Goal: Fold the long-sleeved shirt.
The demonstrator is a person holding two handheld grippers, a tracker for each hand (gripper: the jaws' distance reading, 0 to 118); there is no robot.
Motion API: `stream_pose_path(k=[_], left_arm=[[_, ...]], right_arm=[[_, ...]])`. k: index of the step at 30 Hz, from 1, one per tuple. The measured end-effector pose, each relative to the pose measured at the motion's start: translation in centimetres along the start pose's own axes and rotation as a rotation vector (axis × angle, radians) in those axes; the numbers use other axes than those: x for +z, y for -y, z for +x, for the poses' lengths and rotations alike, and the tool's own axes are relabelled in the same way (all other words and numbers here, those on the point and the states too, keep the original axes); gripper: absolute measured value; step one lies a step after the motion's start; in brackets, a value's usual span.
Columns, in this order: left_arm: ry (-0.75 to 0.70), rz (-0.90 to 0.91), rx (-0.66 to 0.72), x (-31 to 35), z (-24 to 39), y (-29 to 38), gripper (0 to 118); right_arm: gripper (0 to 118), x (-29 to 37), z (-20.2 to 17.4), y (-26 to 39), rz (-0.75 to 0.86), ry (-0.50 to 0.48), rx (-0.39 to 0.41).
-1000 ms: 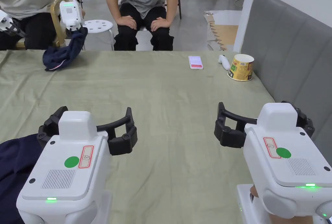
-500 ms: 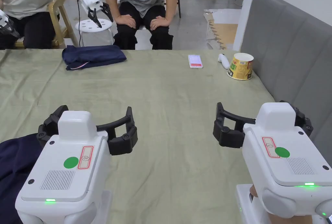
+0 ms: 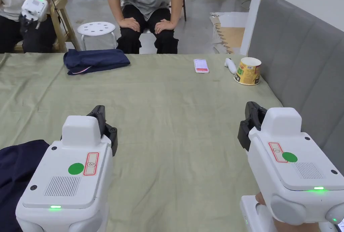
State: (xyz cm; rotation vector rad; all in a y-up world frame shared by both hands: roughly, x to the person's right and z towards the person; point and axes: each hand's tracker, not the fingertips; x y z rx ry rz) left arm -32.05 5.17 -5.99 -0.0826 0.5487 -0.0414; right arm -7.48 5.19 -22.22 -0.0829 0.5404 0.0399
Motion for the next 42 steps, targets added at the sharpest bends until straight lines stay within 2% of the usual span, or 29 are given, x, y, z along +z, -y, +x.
stream_pose_path(k=[3,8,11,16,18,21,23,27,28,29,30,31,34,35,36,40,42], left_arm=[[-0.01,0.01,0.024,0.3,-0.2,0.3,5],[-0.05,0.012,0.052,1.0,-2.6,0.2,4],[-0.134,0.027,0.057,2.3,-5.2,0.3,4],[-0.313,0.016,0.01,5.4,-10.0,0.5,5],[-0.378,0.009,0.023,6.9,-12.0,0.6,4],[-0.45,-0.02,0.055,8.5,-14.7,0.8,4],[-0.471,-0.032,0.054,9.0,-15.6,1.0,4],[-0.455,-0.078,0.054,9.0,-15.9,1.5,5],[-0.453,-0.1,0.051,8.6,-15.8,1.7,7],[-0.437,-0.129,0.065,8.3,-16.0,2.0,19],[-0.409,-0.165,0.097,7.9,-16.2,2.3,33],[-0.382,-0.203,0.148,7.3,-16.5,2.8,53],[-0.327,-0.314,0.284,4.9,-17.9,5.0,95],[-0.297,-0.374,0.315,3.7,-18.2,6.0,104],[-0.273,-0.436,0.33,2.5,-18.3,7.0,108],[-0.202,-0.591,0.291,-3.4,-18.8,11.8,107],[-0.221,-0.659,0.303,-6.3,-19.5,13.7,104]], right_arm=[[0,0.2,-0.5,0.0,0.008,0.026,0.027],[0,0.4,-2.1,-1.0,0.02,-0.032,0.009],[0,-0.1,-5.2,-1.2,0.027,-0.125,0.021],[0,-0.9,-12.7,-1.1,0.003,-0.318,-0.027],[0,-0.6,-15.8,-0.9,0.002,-0.421,-0.008],[0,0.1,-19.8,-0.8,-0.01,-0.52,0.0],[0,0.4,-21.3,-0.9,-0.016,-0.562,-0.007],[0,0.7,-23.2,-1.0,-0.02,-0.573,0.066],[0,0.7,-23.3,-1.1,-0.022,-0.581,0.065],[0,0.8,-23.4,-1.1,-0.026,-0.586,0.065],[0,0.9,-23.4,-1.1,-0.029,-0.588,0.067],[0,0.9,-23.5,-1.1,-0.032,-0.591,0.07],[0,1.0,-23.3,-1.0,-0.041,-0.596,0.072],[0,1.0,-23.3,-1.0,-0.045,-0.597,0.075],[0,1.0,-23.2,-1.0,-0.047,-0.596,0.08],[0,0.8,-22.6,-0.6,-0.069,-0.58,0.095],[0,0.7,-22.1,-0.7,-0.088,-0.571,0.093]])
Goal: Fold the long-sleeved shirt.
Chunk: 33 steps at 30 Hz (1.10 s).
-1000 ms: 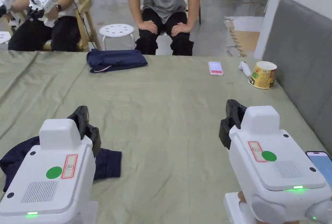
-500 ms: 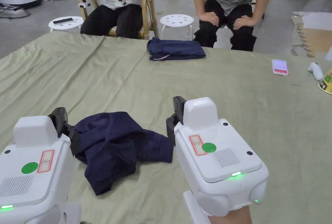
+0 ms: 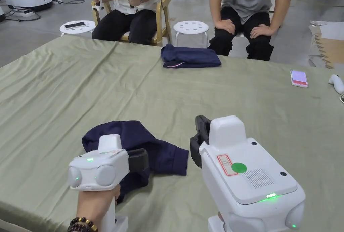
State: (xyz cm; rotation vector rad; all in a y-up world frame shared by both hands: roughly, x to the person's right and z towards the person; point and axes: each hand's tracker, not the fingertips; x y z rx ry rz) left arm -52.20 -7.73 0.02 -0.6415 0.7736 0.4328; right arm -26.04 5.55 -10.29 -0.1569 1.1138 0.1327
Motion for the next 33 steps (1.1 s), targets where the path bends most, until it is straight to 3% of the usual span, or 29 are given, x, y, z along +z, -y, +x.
stream_pose_path(k=[3,4,5,7,15,21,27,33], left_arm=[[-0.075,-0.103,-0.036,-3.6,-0.2,-0.4,76],[-0.127,-0.116,-0.069,-4.2,-0.1,-0.5,57],[-0.167,-0.113,-0.118,-4.4,0.1,-0.4,46],[-0.152,-0.096,-0.131,-3.7,0.4,-0.7,13],[-0.03,0.046,-0.138,2.3,4.0,-4.9,12],[0.217,0.179,-0.215,7.6,12.5,-8.0,12],[0.504,0.137,-0.283,7.8,25.2,-6.5,12],[0.703,-0.056,-0.444,4.3,38.7,1.8,12]], right_arm=[[0,0.5,0.8,0.2,-0.004,0.019,0.003],[0,0.6,1.1,0.2,-0.005,0.03,0.004],[0,0.7,1.3,0.3,-0.007,0.043,0.004],[0,0.8,1.8,0.3,-0.019,0.076,0.01],[0,1.3,4.1,0.8,-0.037,0.115,-0.025],[0,2.9,7.4,0.7,-0.031,0.185,-0.064],[0,7.1,12.4,-0.1,-0.012,0.362,-0.063],[0,12.4,17.3,-0.2,-0.024,0.545,-0.074]])
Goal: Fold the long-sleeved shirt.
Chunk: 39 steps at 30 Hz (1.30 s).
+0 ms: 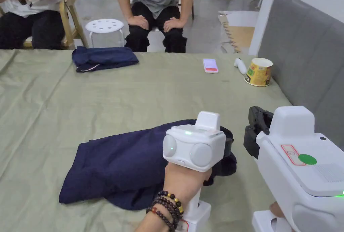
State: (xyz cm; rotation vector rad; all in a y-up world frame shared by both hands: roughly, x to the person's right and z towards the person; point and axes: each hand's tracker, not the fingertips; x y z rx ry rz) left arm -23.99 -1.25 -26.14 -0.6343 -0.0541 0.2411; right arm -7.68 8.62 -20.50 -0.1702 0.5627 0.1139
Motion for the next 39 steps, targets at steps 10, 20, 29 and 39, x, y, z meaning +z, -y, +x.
stream_pose_path(k=[10,20,29,39], left_arm=[[-0.012,-0.211,-0.084,-7.0,2.2,4.3,83],[-0.14,0.243,-0.037,11.5,-6.3,3.2,103],[-0.457,0.258,0.083,20.8,-11.0,9.0,4],[-0.525,0.067,0.164,18.0,-17.9,10.2,109]], right_arm=[[0,1.1,4.4,1.2,-0.059,0.101,-0.031],[0,-1.0,0.7,1.4,-0.097,-0.06,-0.037],[0,-3.1,-1.7,2.3,-0.152,-0.119,-0.064],[0,-2.7,-1.5,2.4,-0.159,-0.133,-0.052]])
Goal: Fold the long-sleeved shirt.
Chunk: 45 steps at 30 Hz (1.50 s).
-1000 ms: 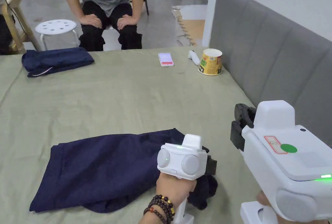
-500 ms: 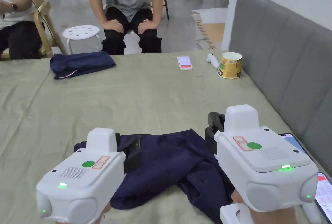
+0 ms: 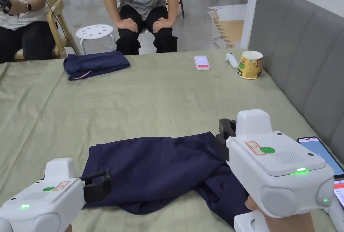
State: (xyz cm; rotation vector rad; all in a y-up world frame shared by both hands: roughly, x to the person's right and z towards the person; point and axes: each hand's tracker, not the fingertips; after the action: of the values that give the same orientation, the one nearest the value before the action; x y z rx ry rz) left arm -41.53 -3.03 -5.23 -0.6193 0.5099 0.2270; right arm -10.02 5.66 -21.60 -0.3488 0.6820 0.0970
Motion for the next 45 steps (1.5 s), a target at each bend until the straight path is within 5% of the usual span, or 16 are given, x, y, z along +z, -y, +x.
stream_pose_path(k=[2,8,12,15,16,21,24,25,33,38,39,40,41,45], left_arm=[[-0.026,-0.112,0.056,-3.2,-1.6,0.4,97],[-0.102,-0.378,-0.017,-12.2,-4.1,3.8,98],[-0.091,-0.371,0.013,-13.5,-3.7,4.7,90],[-0.025,-0.321,0.002,-12.1,-3.1,3.9,22],[0.011,-0.309,-0.017,-11.7,-2.8,3.7,20],[0.0,-0.274,-0.038,-9.9,-2.7,2.9,20],[0.012,-0.246,-0.011,-8.6,-3.2,2.8,20],[0.018,-0.239,-0.008,-8.2,-3.4,2.7,20],[0.039,-0.214,-0.012,-5.5,-1.9,2.1,20],[0.03,-0.216,-0.025,-5.0,-1.1,1.8,21],[0.027,-0.216,-0.029,-5.0,-1.1,1.6,21],[0.026,-0.214,-0.032,-4.9,-1.0,1.5,21],[0.027,-0.212,-0.034,-4.7,-0.9,1.4,21],[0.035,-0.184,-0.047,-3.5,-0.8,0.1,21]], right_arm=[[0,-0.2,0.3,0.2,-0.009,0.001,-0.001],[0,-0.8,1.1,1.0,-0.066,0.031,-0.012],[0,-1.2,2.2,1.4,-0.104,0.067,-0.026],[0,-2.2,3.7,1.8,-0.158,0.123,-0.029],[0,-2.8,4.3,1.9,-0.182,0.14,-0.031],[48,-7.1,7.7,2.5,-0.28,0.135,-0.018],[94,-10.8,10.1,3.1,-0.393,0.109,-0.103],[101,-12.1,10.8,3.4,-0.434,0.102,-0.133],[98,-20.4,12.9,6.8,-0.699,0.048,-0.296],[71,-22.1,12.3,9.9,-0.833,0.0,-0.415],[57,-22.1,12.3,10.1,-0.811,0.011,-0.426],[24,-21.8,12.2,10.0,-0.761,0.027,-0.438],[5,-21.1,12.0,9.5,-0.697,0.051,-0.42],[5,-20.2,11.8,7.3,-0.643,-0.003,-0.325]])
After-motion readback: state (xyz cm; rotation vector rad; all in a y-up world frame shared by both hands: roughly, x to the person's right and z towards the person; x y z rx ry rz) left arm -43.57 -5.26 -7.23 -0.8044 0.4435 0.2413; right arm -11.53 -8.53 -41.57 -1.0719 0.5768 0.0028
